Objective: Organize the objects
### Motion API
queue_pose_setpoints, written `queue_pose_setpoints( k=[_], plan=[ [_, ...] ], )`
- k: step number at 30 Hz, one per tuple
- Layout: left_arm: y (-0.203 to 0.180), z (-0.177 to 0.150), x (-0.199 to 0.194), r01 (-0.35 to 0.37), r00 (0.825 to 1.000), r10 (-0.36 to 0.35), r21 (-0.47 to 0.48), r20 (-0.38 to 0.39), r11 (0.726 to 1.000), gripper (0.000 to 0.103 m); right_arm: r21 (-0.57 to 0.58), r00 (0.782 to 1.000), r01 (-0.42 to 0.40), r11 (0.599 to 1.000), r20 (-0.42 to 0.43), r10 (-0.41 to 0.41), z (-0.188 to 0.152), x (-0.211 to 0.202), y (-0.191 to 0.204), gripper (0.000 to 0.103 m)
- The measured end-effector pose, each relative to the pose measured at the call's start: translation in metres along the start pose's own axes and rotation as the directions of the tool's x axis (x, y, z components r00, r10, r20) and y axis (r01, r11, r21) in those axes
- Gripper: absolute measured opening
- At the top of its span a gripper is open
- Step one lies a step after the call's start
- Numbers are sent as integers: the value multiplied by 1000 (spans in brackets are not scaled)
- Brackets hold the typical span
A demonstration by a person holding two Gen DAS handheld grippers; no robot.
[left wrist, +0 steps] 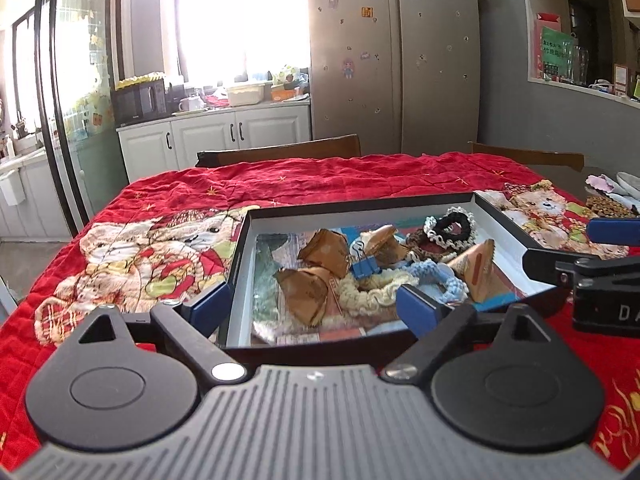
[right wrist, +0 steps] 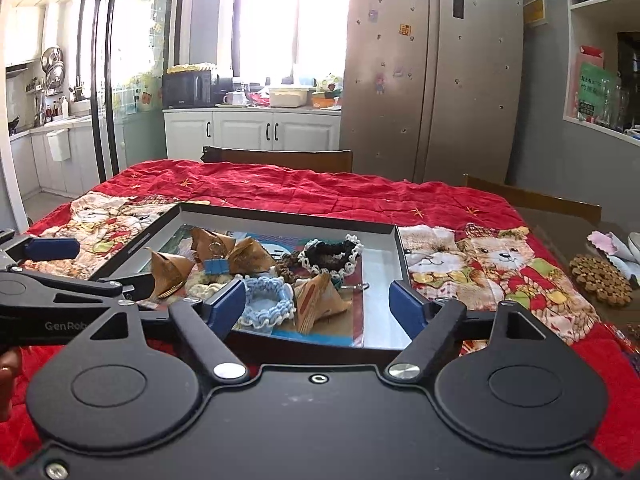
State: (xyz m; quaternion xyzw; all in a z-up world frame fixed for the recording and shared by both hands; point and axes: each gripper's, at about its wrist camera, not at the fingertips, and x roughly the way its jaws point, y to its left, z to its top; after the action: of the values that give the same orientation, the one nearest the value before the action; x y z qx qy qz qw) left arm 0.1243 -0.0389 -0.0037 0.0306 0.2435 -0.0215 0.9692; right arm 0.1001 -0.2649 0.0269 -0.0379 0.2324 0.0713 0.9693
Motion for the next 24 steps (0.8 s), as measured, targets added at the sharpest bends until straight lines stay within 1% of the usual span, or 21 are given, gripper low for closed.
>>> queue_pose_setpoints(
  k=[4, 9, 12, 15, 21, 24],
  plan=[
    [3, -5, -14, 18, 1000, -18, -7, -5, 1000, 101, 18, 1000, 0, 1000, 1, 0, -3, -17, -1, 84],
    [5, -9, -30, 61, 998, -62, -19, -17, 998, 102, 39, 1000, 8, 999, -5, -8, -7, -32, -4, 86],
    [4, -12, -40, 63, 998, -63, -13, -9, 998, 103, 42, 1000, 6, 999, -6, -5, -10, -40, -4, 87],
    [4, -14, -48, 57, 998, -57, -9, -5, 998, 103, 42, 1000, 19, 999, -8, -19, -14, -49, -4, 90],
    [7, -21, -55, 48, 998, -48, -10, -29, 999, 103, 34, 999, 22, 999, -33, -21, -23, -62, -2, 94],
    [8, -24, -59, 32, 999, -33, -15, -32, 999, 103, 34, 999, 21, 999, -37, -20, -28, -70, -1, 96]
  ],
)
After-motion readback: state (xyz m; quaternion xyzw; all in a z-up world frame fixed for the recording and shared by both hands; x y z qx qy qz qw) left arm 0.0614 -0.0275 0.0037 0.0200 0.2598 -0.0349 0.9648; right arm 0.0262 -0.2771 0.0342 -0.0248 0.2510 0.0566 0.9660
